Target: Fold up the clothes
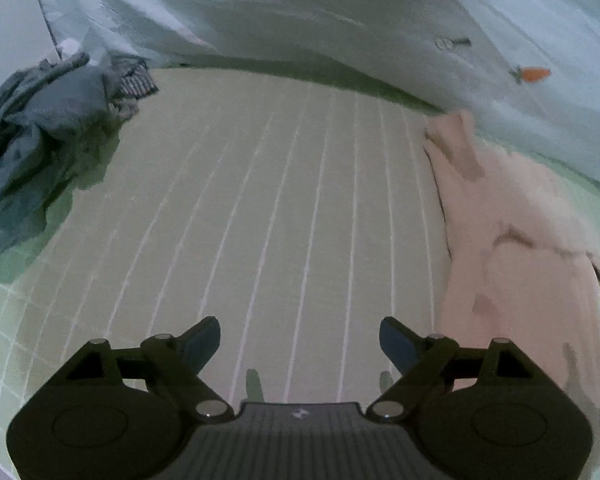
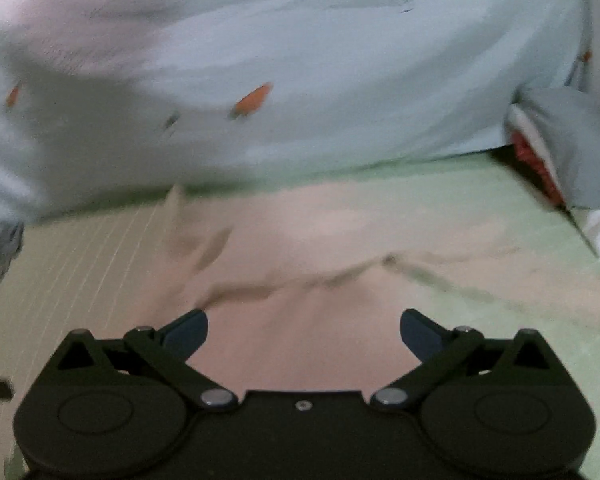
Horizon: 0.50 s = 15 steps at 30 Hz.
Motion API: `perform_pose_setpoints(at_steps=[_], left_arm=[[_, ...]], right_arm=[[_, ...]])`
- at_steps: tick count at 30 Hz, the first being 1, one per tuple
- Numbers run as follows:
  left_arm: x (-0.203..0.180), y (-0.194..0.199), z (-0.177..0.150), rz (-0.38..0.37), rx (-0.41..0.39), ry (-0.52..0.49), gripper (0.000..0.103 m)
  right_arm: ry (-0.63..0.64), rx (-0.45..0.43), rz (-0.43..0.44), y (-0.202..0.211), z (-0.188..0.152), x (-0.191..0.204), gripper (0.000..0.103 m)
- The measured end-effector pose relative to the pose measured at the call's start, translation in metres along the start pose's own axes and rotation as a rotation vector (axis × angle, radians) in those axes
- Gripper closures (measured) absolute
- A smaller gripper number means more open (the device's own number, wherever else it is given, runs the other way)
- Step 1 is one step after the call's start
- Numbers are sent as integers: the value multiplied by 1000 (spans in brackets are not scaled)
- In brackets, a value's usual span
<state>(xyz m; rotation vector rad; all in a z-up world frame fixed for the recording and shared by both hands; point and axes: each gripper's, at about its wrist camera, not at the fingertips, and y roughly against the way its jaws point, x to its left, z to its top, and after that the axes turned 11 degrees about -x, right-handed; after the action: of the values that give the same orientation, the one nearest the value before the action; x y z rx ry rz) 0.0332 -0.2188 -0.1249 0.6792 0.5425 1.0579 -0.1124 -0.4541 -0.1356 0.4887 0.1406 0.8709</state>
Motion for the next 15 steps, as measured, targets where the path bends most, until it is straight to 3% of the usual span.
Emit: perform_pose_setpoints(at_steps=[8,15], left_arm=[[32,16,-39,-66,35,-71,16],[54,28,-59,-98,57,-113,15]], right_arm=[[75,127,36,45,-57,82,0],[143,153,80,66,-79,134,2]])
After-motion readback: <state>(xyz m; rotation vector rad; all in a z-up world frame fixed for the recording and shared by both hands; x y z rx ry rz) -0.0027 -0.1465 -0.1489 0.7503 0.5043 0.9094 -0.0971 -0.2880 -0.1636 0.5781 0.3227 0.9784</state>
